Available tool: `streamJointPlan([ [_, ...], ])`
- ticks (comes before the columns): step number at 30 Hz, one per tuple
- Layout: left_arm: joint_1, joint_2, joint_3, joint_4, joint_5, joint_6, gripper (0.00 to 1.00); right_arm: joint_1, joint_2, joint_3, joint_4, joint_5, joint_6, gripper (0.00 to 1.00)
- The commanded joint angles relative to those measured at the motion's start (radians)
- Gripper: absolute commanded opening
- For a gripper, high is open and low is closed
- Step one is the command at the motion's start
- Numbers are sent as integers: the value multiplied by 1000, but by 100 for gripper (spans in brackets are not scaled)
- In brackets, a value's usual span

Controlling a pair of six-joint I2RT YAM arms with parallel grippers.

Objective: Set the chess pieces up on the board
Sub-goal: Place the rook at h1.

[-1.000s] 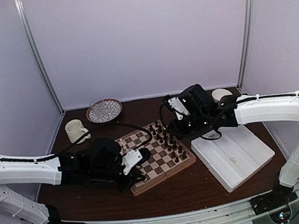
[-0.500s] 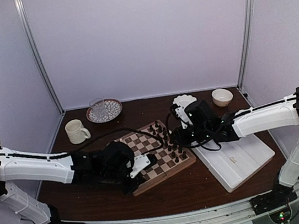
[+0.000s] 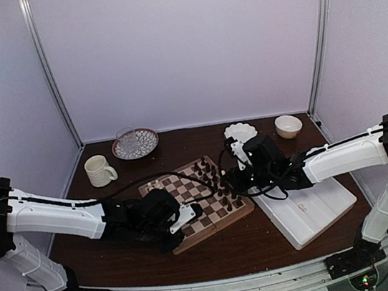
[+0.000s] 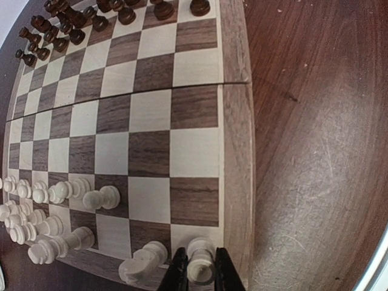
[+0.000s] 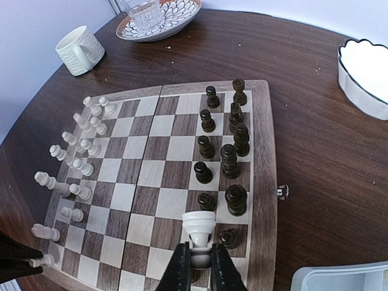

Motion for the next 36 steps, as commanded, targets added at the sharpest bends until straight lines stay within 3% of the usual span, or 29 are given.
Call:
streamJointPlan([
  [1, -5, 30, 25, -7, -37, -4, 0, -3, -40, 2, 21, 15, -7, 0],
  [14, -4, 41, 32, -21, -63, -7, 4, -3, -47, 3, 25, -21, -11, 0],
  [19, -4, 24, 24, -23, -44, -5, 13, -3, -49, 3, 22, -21, -11, 0],
  [31, -5, -15, 8, -19, -5, -4, 12, -3, -49, 9, 16, -25, -10, 0],
  [36, -5, -15, 8, -20, -4, -4, 18, -3, -49, 10, 13, -27, -11, 0],
])
